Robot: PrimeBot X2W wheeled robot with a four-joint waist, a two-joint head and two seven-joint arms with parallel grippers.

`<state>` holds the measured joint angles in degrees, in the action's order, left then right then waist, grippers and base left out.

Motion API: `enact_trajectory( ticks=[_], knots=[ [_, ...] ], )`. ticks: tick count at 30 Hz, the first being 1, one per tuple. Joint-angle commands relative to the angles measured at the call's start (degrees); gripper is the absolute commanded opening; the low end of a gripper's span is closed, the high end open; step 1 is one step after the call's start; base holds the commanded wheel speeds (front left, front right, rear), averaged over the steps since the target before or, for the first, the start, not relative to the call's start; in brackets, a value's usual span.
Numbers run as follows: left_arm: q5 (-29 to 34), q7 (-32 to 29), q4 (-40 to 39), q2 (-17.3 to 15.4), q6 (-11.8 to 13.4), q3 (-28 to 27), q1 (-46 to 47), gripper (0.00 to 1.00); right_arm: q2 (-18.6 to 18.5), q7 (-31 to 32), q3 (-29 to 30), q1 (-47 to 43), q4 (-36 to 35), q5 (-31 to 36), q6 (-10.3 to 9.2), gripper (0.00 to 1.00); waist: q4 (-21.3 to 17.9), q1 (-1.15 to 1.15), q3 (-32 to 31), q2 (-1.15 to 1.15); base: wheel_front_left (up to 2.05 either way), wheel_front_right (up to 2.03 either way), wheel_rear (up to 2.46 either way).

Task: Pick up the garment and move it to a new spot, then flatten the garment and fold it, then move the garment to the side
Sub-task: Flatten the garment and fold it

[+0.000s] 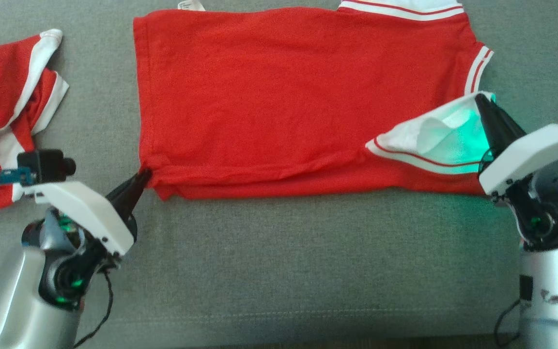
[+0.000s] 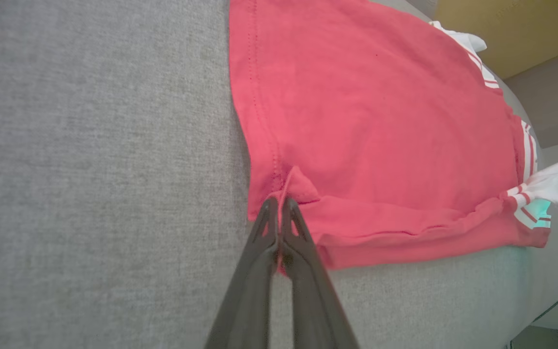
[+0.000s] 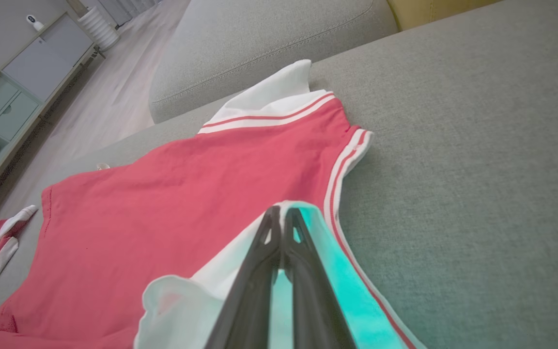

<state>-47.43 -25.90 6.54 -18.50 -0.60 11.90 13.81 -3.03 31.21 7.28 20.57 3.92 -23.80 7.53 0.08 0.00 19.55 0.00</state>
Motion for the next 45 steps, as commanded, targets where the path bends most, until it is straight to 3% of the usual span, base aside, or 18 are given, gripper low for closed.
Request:
enact_trajectory(
  ticks=[1,4,5,6,7,8,14,20,24,27,33,45],
  knots=[
    [-0.4,-0.1,-0.6,-1.2,-0.5,-3.2,3.5,0.0,-1.1,-1.5,-1.6,3.0,-0.4,-0.2,-0.04,0.0,0.1,0.0,0.4,0.0,0.0,0.0,0.0],
    [-1.0,0.0,0.3,-0.8,-0.8,-3.2,4.6,0.0,-1.1,-2.7,-2.0,4.2,1.2,-1.0,-0.04,0.0,0.1,0.0,0.8,0.0,0.0,0.0,0.0],
    [-1.3,0.3,0.7,-0.4,-1.0,-3.4,5.1,0.09,-1.2,-3.9,-2.3,4.7,1.6,-1.1,-0.04,0.0,0.2,0.0,1.0,0.0,0.0,0.0,0.0],
    [-1.6,0.6,1.1,0.0,-1.1,-3.5,5.6,0.45,-1.1,-4.9,-2.5,5.0,2.1,-1.4,-0.04,0.35,0.2,0.0,1.1,0.0,0.0,0.0,0.0],
    [-1.6,0.9,1.5,0.2,-1.2,-3.4,6.0,1.0,-1.1,-6.0,-2.9,5.3,2.5,-1.7,-0.04,0.94,0.1,0.0,1.2,0.0,0.0,0.0,0.0],
    [-1.4,1.3,1.9,0.2,-1.4,-3.3,6.4,1.0,-1.4,-7.6,-3.1,5.5,2.6,-1.3,-0.04,1.0,0.1,0.0,1.3,0.0,0.0,0.0,0.0],
    [1.3,8.0,2.6,1.6,-1.1,-3.9,7.6,1.0,-1.8,-17.7,-5.1,5.2,2.8,0.3,-0.04,1.0,-0.2,0.0,1.6,0.0,0.0,0.0,0.0],
    [10.9,24.0,1.2,2.2,1.1,-4.6,8.4,1.0,-2.4,-29.9,-6.9,1.9,-0.2,6.8,-0.04,1.0,-0.3,0.0,1.1,0.0,0.0,0.0,0.0],
    [17.8,33.7,-0.5,2.5,2.9,-3.4,6.8,1.0,-2.1,-34.6,-8.0,-2.3,-3.0,11.4,-0.04,1.0,-0.5,0.0,-0.1,0.0,0.0,0.0,0.0],
    [21.7,38.0,-1.5,2.7,4.4,-2.2,4.1,1.0,-1.7,-35.2,-8.0,-6.4,-4.7,13.5,-0.04,1.0,-0.9,0.0,-1.4,0.0,0.0,0.0,0.0],
    [26.4,40.1,-2.8,2.6,6.7,-0.9,-2.0,1.0,-0.8,-33.9,-7.2,-13.7,-8.0,14.8,-0.04,1.0,-1.6,0.0,-3.7,0.0,0.0,0.0,0.0],
    [26.7,40.6,-2.2,2.9,7.5,-0.6,-7.3,1.0,0.0,-31.4,-7.2,-18.9,-10.8,14.3,-0.04,1.0,-1.7,0.0,-6.3,0.0,0.0,0.0,0.0]
  ],
)
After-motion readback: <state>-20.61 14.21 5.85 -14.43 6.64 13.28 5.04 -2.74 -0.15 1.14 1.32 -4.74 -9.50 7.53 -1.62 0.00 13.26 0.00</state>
